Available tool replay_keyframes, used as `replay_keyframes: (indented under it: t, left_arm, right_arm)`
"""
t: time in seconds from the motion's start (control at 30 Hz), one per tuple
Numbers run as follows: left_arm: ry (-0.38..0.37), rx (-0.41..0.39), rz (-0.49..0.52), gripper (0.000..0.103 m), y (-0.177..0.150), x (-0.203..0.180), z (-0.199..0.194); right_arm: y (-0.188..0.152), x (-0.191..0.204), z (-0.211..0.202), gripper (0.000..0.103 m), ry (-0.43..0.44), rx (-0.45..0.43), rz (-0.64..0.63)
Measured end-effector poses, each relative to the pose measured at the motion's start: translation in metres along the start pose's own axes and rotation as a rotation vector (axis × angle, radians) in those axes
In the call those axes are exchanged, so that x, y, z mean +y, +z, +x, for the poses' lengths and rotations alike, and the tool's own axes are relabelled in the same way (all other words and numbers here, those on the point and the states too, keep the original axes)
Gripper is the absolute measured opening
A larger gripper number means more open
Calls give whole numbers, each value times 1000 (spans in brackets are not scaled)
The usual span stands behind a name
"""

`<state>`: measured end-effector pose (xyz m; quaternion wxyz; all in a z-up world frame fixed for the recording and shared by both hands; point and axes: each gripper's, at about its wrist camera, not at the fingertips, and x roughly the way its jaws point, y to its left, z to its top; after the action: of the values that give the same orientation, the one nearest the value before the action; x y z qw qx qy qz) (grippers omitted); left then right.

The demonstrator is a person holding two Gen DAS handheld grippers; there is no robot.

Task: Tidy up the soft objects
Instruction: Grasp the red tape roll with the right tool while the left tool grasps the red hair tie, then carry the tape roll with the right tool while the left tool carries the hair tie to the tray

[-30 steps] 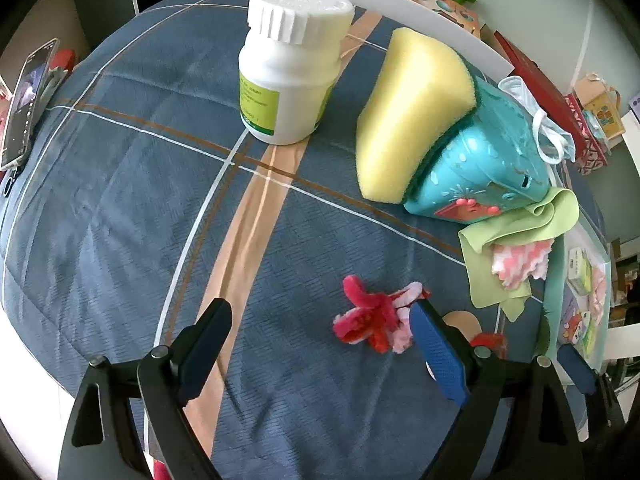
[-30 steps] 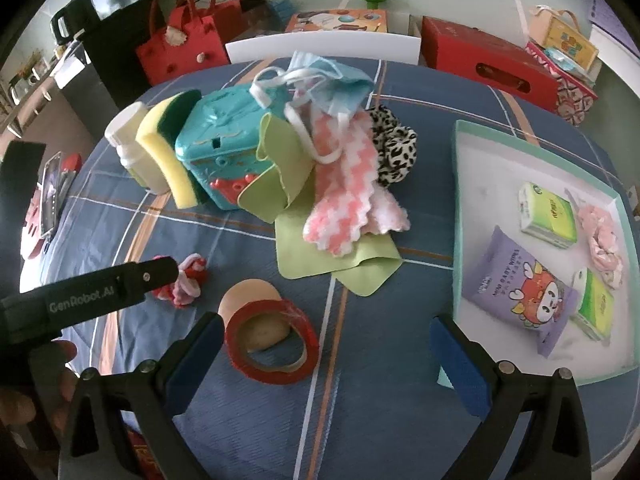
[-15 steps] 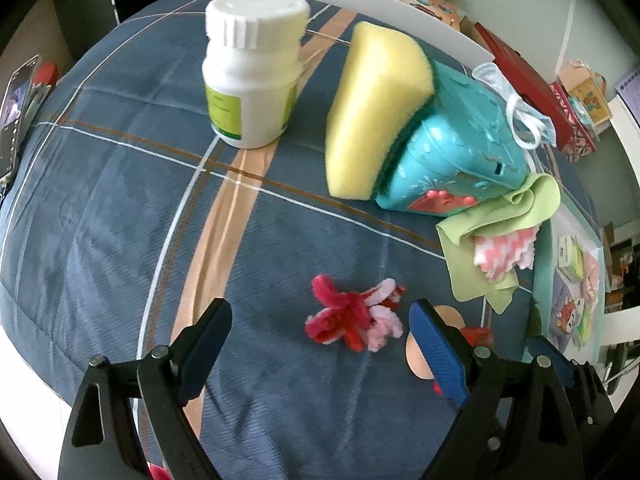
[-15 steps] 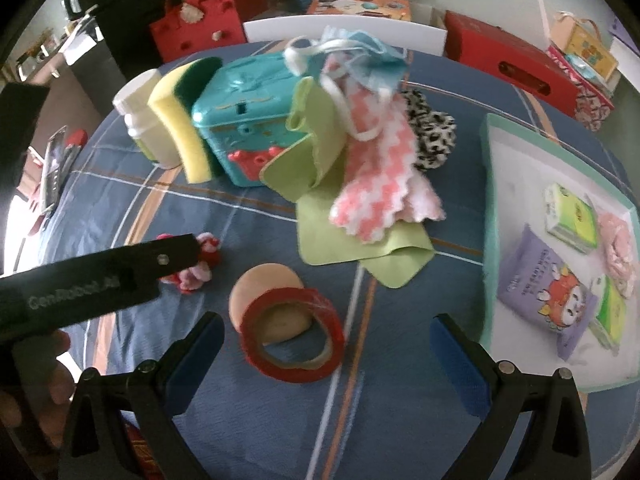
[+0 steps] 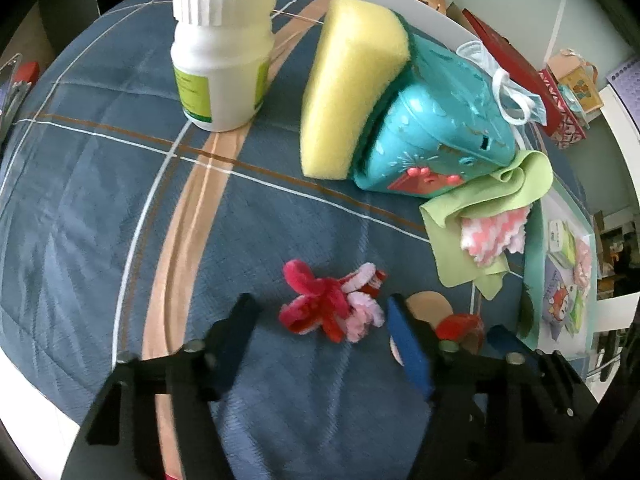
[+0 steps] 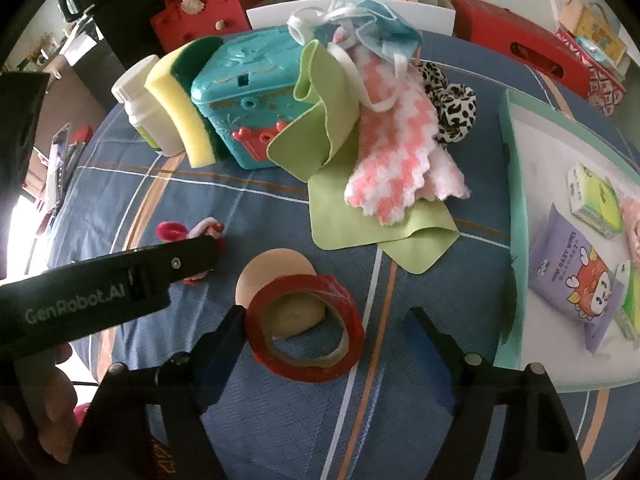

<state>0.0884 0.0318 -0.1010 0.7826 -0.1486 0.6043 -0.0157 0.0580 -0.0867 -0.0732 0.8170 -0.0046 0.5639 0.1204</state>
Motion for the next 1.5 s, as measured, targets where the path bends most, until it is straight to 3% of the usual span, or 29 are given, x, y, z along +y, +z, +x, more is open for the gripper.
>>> replay_keyframes:
  t: [0.1,0.33,0.67,1.13,1.5]
  left_arm:
    - [-22,14,-2,51,-1,-3,6]
    - [-36,15,-7,49,-2,-1,8]
    - [-41,-1,-5,48,-1,5,-4]
    - [-52,-84,-8,47,5,12,-38]
    - [-32,-155,24,46,5,-4,-77]
  right_arm:
    - [-2,-6,-3,79,4,1,-9]
    - [-2,1,-5,59,52,0,-16]
    - [0,-2,-16,59,47,-25,-12]
    - [6,-14,-32,59,22,-93,14]
    - [25,-62,-57,59,-12,-187,145]
